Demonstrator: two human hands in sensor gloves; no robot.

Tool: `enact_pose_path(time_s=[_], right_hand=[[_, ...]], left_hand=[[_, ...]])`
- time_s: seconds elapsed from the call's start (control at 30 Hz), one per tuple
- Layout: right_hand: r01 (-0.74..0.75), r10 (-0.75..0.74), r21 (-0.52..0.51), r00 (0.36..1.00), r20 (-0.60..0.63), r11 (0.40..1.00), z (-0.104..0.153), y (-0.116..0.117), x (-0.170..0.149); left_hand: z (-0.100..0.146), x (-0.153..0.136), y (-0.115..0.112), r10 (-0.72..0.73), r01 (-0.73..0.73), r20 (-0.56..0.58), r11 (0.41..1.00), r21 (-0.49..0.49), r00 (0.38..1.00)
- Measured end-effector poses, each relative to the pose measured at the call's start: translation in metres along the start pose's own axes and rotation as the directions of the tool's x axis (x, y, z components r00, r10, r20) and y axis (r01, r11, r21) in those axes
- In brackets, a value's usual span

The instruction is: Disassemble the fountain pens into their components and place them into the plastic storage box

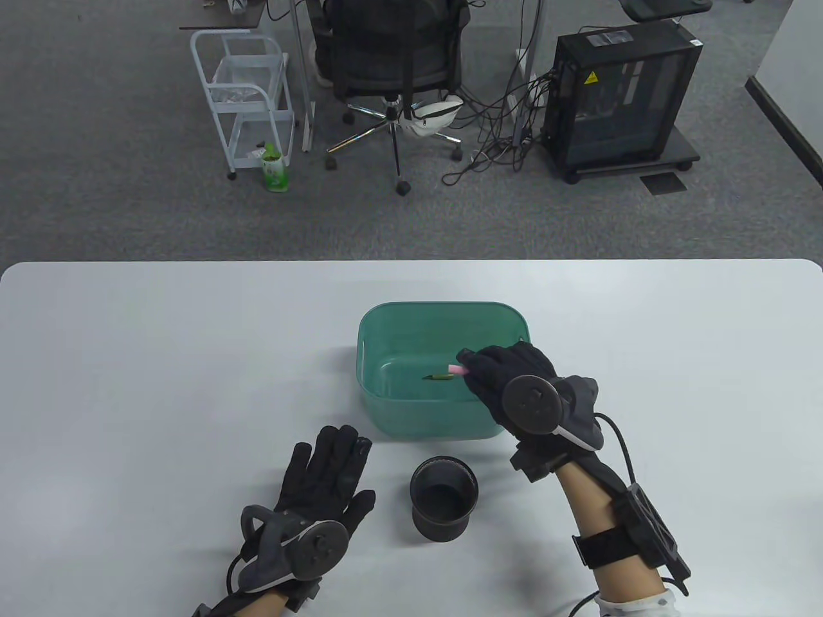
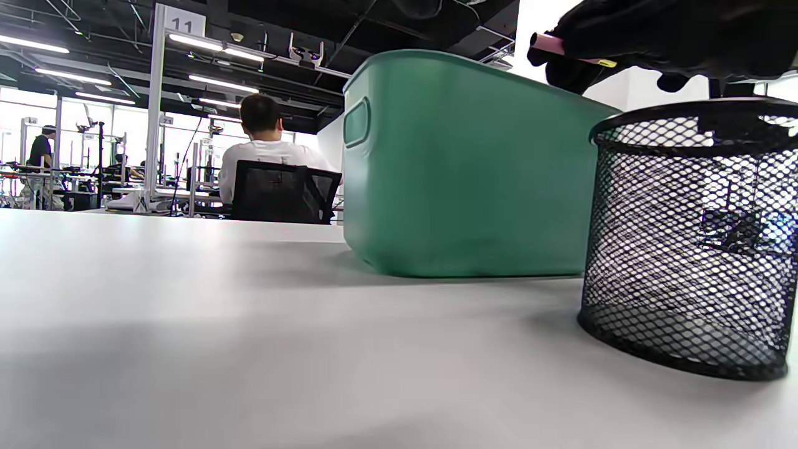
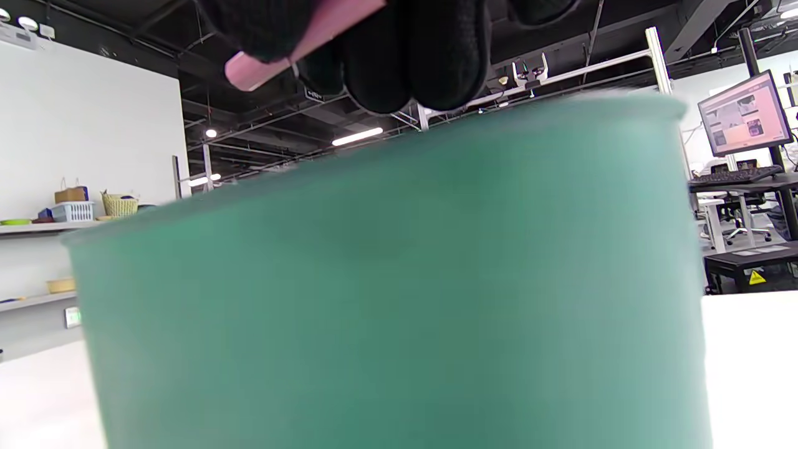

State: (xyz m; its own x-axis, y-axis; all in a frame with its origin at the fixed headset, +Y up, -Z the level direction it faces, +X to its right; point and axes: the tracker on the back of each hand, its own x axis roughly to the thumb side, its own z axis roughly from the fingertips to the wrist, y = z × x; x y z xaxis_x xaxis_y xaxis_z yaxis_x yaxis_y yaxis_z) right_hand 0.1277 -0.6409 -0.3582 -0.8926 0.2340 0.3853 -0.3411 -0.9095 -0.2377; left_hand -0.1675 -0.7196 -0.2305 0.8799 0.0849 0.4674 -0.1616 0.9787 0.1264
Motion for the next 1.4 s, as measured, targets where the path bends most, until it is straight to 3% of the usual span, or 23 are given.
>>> enact_pose_path(time_s=[0.37,0.83,1.4], right_hand=[[-0.037,0.037,0.062,0.999,-0.003,0.997,-0.005,0.015,-0.002],[-0.112,0.110,0.040,0.993,0.052,0.993,0.009,0.007,-0.001],[-0.129,0.128,0.035,0.991,0.039,0.991,0.090,-0.020,-0.013]], left_hand=[[0.000,0.000,0.000,0.004,-0.004,-0.005,1.000,-0.014,1.000],[0.000,0.000,0.000,-0.001,0.001,-0.006,1.000,-0.024,1.000],[0.000,0.001,-0.001,-0.008,0.008,-0.001,0.999,-0.032,1.000]])
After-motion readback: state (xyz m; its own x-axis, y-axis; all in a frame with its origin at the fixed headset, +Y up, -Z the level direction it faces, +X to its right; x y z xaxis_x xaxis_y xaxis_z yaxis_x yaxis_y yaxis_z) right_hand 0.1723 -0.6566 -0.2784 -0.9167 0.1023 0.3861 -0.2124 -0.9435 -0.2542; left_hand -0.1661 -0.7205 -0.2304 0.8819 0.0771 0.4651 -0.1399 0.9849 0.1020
